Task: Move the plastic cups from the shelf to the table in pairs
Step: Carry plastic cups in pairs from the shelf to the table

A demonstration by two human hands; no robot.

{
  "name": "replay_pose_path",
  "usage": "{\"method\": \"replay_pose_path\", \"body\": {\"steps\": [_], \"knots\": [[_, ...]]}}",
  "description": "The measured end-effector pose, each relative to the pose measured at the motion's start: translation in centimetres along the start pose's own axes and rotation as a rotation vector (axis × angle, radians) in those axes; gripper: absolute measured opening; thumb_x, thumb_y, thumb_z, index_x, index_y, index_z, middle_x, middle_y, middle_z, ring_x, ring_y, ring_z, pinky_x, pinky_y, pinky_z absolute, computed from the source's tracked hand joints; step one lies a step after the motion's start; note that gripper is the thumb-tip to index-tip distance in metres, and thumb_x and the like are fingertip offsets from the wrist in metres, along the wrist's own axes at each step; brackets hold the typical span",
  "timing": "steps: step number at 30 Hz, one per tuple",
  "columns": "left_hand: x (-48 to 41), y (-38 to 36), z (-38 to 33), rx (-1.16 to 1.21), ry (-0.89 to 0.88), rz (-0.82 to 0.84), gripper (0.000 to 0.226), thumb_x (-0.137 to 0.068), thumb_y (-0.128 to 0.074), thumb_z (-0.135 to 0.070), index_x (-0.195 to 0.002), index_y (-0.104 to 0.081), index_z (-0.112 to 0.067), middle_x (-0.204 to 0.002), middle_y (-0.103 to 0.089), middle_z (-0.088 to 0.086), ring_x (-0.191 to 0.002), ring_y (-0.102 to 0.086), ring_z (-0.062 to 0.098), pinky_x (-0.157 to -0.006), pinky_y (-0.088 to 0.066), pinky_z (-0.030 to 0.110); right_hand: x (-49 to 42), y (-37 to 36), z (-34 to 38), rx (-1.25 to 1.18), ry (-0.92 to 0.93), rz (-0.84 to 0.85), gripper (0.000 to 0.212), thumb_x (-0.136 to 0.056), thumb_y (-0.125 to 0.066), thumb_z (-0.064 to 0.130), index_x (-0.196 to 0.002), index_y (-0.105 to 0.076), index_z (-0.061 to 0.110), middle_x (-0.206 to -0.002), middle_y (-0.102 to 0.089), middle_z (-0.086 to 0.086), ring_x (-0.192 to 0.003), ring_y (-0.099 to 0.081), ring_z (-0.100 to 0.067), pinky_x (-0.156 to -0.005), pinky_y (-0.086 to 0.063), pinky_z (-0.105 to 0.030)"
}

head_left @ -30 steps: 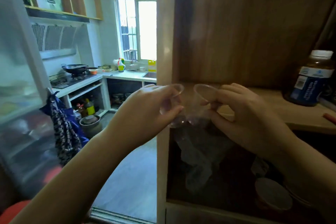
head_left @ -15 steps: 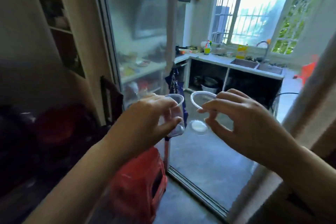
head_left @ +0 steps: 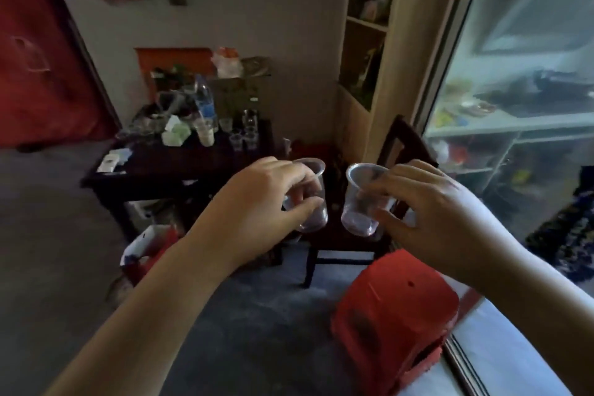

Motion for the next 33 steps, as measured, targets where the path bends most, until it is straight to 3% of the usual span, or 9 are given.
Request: {"method": "replay_pose_path", "body": {"steps": [5, 15, 22, 29, 33], "knots": [[0.0, -0.2, 6.8, -0.06, 0.119, 0.011, 0.009, -0.078, -0.061, -0.041, -0.084, -0.061, -0.034, -0.068, -0.054, -0.02, -0.081, -0.049, -0.001, -0.069, -0.039, 0.015, -5.3, -6.4, -0.3, -0.126, 0.085, 0.06, 0.018, -0.077, -0.069, 0.016, -0.095, -0.067, 0.02, -0.084, -0.055, 0.016, -0.083, -0.052, -0.011, -0.071, -0.04, -0.02], [-10.8, -3.8, 17.7, -0.121, 0.185, -0.007, 0.006, -0.078, -0.064, -0.038, -0.08, -0.06, -0.035, -0.065, -0.053, -0.017, -0.078, -0.048, -0.004, -0.067, -0.037, 0.01, -16.8, -13.3, -9.6, -0.152, 0.152, 0.096, 0.021, -0.075, -0.07, 0.016, -0.095, -0.066, 0.021, -0.084, -0.053, 0.018, -0.082, -0.052, -0.01, -0.069, -0.044, -0.024], [-18.9, -8.6, 24.9, -0.13, 0.224, 0.028, 0.007, -0.079, -0.063, -0.037, -0.079, -0.059, -0.031, -0.065, -0.05, -0.016, -0.072, -0.045, 0.0, -0.059, -0.036, 0.012, -24.6, -18.7, -17.5, -0.184, 0.091, 0.172, 0.018, -0.076, -0.068, 0.02, -0.093, -0.065, 0.025, -0.085, -0.057, 0.019, -0.084, -0.05, -0.003, -0.069, -0.041, -0.015], [-20.1, -8.9, 34.8, -0.131, 0.38, 0.006, 0.007, -0.079, -0.065, -0.033, -0.08, -0.063, -0.027, -0.064, -0.056, -0.009, -0.072, -0.048, 0.003, -0.058, -0.037, 0.018, -32.1, -27.5, -19.0, -0.264, 0.12, 0.271, 0.018, -0.08, -0.067, 0.018, -0.097, -0.066, 0.023, -0.092, -0.064, 0.012, -0.09, -0.054, -0.007, -0.075, -0.046, -0.025], [-21.1, -9.0, 40.6, -0.136, 0.407, 0.006, 0.008, -0.077, -0.066, -0.035, -0.077, -0.061, -0.028, -0.063, -0.057, -0.008, -0.069, -0.049, 0.006, -0.056, -0.039, 0.022, -36.7, -33.0, -18.6, -0.28, 0.157, 0.312, 0.017, -0.079, -0.069, 0.019, -0.096, -0.067, 0.021, -0.09, -0.064, 0.01, -0.088, -0.055, -0.008, -0.072, -0.045, -0.022]]}}
Point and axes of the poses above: each hand's wrist, its own x-axis away from the middle knuckle, its own y-axis out of the back of the hand, z = x × y, the point moved 7 cm from there along -x, towards the middle knuckle
